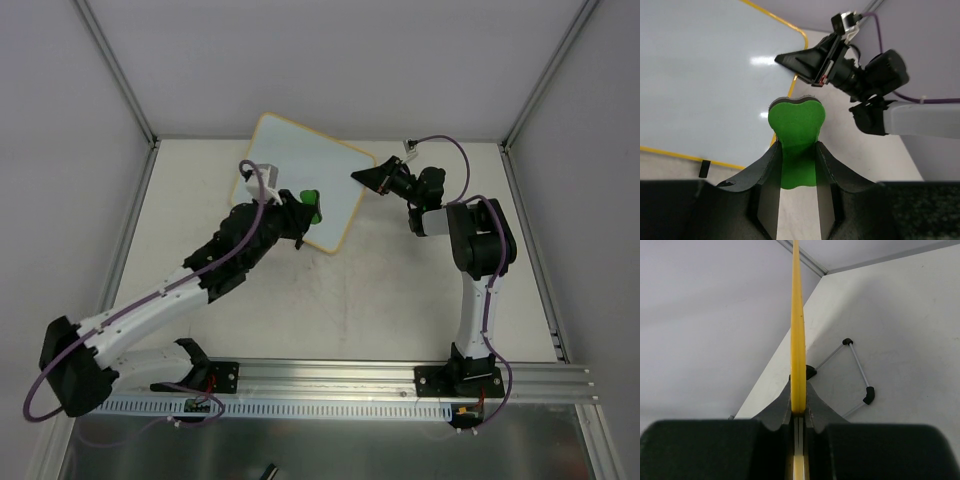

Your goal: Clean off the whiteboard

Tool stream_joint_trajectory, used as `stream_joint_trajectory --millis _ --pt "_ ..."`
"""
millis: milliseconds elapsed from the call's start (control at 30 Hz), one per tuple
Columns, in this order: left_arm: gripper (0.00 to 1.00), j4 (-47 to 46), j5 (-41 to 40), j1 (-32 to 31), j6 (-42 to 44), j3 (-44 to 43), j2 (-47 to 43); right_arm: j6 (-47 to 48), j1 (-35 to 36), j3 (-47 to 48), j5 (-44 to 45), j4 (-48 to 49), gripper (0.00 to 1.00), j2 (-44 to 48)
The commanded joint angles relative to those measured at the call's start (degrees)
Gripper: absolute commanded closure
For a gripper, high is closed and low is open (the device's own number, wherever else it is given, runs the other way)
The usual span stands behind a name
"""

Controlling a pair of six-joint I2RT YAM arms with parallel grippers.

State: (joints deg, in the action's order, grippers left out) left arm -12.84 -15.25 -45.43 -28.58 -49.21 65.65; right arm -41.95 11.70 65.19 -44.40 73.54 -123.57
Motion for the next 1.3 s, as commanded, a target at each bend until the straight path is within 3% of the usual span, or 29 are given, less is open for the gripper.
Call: stream_joint_trajectory --millis 0,233,433,700,933,1267 --pt "1.00 12.28 -3.82 0.77 -2.52 1.49 -7.87 1.70 0.25 0.47 -1.12 13.04 1.00 0.26" --pt "1.00 35.31 -4.01 8.93 -8.68 4.82 -19.76 1.79 0.16 0.47 -1.13 13.03 1.00 0.26" --pt "1.00 41.40 -0.05 17.38 -8.86 8.78 -23.37 1.88 0.16 0.55 -1.21 13.03 1.00 -0.09" --pt "1.00 37.19 2.06 22.92 -12.02 15.02 -17.14 1.88 0.25 0.47 -1.21 13.03 1.00 -0.36" --pt "1.00 26.48 4.78 25.39 -14.22 23.27 -11.17 1.79 0.25 0.73 -1.21 13.03 1.00 -0.36" --pt "1.00 21.54 6.81 26.18 -13.43 22.32 -1.49 1.70 0.25 0.90 -1.21 13.03 1.00 -0.62"
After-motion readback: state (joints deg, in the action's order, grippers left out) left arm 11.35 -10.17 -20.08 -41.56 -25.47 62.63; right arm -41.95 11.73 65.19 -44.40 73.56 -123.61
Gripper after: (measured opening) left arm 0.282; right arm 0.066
